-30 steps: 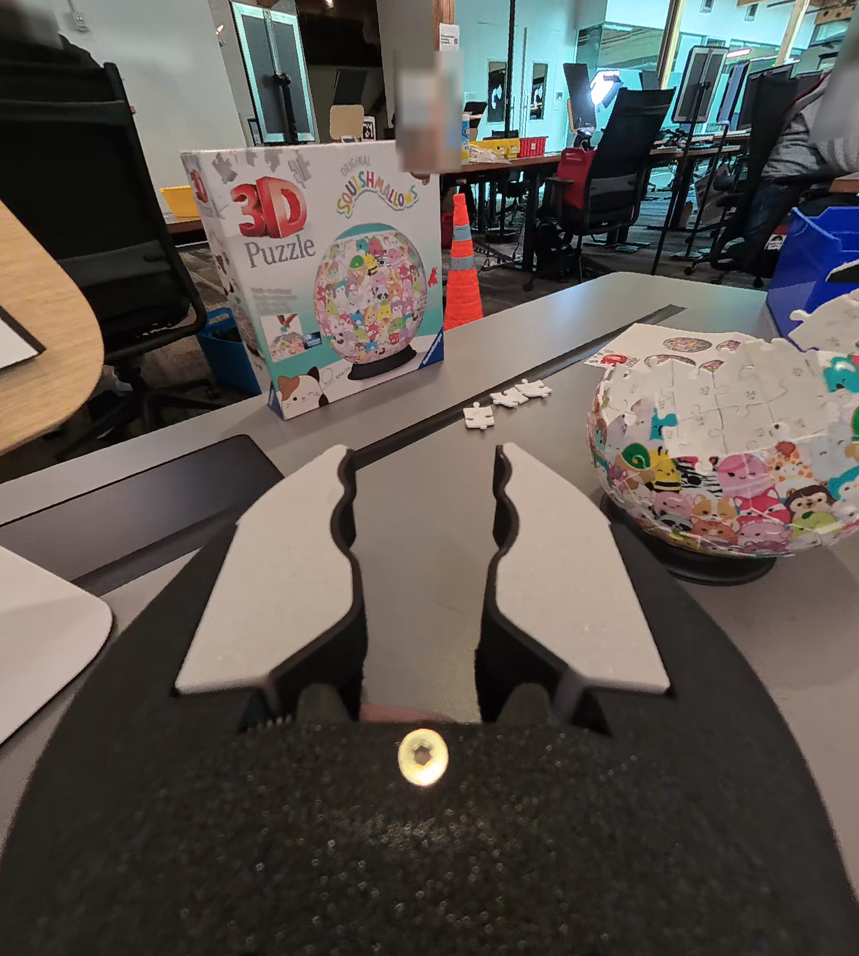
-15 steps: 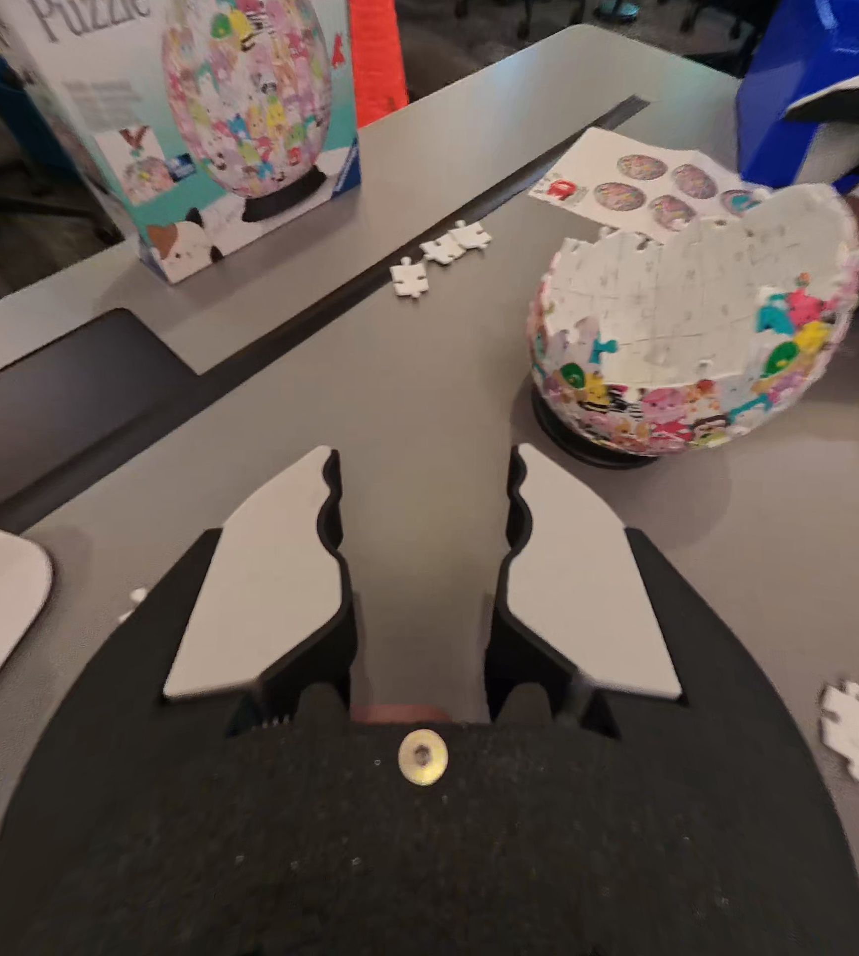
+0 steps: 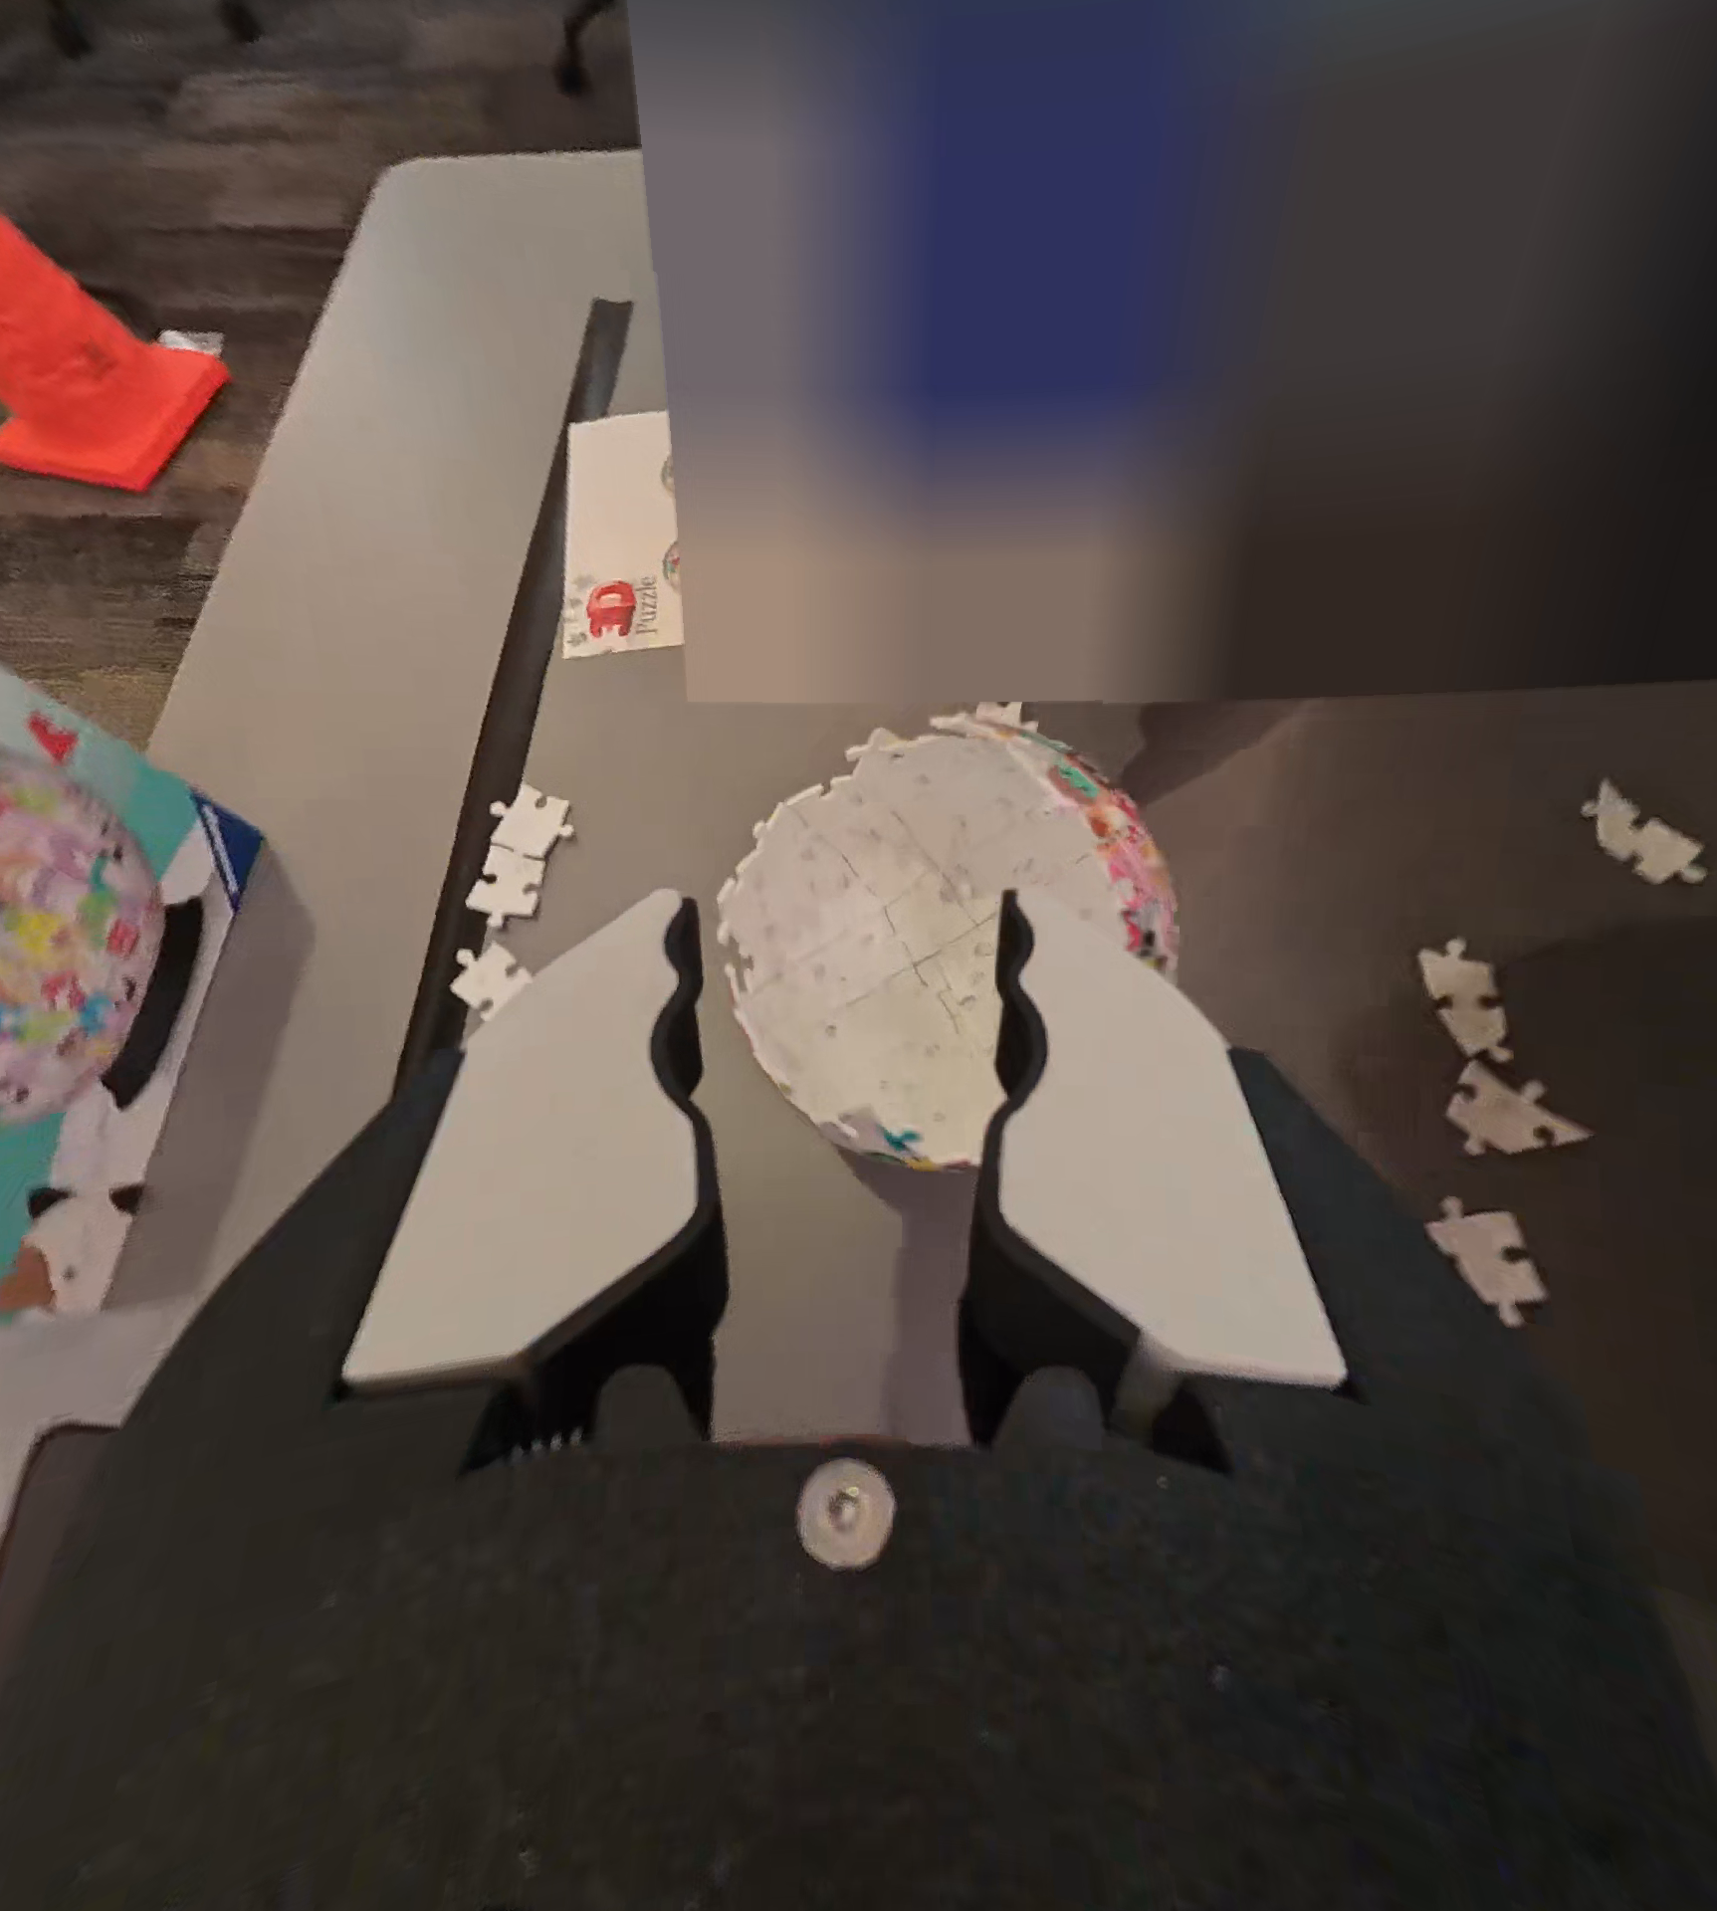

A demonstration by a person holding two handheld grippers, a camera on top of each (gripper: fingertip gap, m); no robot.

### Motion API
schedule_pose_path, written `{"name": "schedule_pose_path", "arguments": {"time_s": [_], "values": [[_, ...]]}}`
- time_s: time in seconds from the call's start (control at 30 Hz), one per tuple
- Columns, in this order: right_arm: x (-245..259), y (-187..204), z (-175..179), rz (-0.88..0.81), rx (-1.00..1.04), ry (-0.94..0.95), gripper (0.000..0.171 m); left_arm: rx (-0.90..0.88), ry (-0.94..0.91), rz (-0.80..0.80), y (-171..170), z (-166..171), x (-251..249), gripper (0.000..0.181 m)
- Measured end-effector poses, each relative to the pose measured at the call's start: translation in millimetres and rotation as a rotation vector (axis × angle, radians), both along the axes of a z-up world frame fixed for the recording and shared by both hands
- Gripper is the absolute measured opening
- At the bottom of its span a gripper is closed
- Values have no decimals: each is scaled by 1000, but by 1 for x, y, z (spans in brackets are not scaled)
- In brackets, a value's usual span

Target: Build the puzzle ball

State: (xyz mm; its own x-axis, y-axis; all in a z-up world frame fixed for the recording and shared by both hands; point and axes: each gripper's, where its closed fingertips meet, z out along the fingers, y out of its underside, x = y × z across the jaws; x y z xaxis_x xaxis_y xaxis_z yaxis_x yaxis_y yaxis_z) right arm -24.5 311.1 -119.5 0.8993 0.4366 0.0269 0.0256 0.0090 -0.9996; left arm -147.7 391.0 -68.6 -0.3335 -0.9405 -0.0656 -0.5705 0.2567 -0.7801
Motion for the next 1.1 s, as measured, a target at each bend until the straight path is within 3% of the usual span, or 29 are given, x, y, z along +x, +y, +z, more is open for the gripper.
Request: {"name": "schedule_pose_path", "arguments": {"time_s": [0.13, 0.23, 0.4, 0.57, 0.7, 0.8, 0.9, 1.0, 1.1], "values": [[0, -2, 2, 22, 11, 27, 61, 50, 101, -72, 17, -25, 11, 54], [1, -1, 2, 31, -5, 46, 60, -58, 95, -14, 29, -38, 6, 54], [-6, 9, 1, 113, -94, 96, 62, -297, -245, 219, 52, -30, -11, 53], [-12, 32, 17, 254, -365, 37, 60, -392, -471, 373, 67, -48, -38, 48], [-23, 72, 44, 286, -471, -151, 58, -395, -512, 345, 52, -49, -45, 49], [-64, 67, 47, 581, -578, -348, 56, -381, -510, 282, 31, -48, -45, 49], [-99, 48, 60, 802, -514, -289, 58, -368, -540, 247, 9, -42, -53, 49], [-103, 37, 46, 785, -440, -330, 70, -338, -561, 241, -10, -39, -59, 49], [-86, 35, 23, 611, -402, -363, 83, -314, -529, 273, -17, -47, -61, 62]]}}
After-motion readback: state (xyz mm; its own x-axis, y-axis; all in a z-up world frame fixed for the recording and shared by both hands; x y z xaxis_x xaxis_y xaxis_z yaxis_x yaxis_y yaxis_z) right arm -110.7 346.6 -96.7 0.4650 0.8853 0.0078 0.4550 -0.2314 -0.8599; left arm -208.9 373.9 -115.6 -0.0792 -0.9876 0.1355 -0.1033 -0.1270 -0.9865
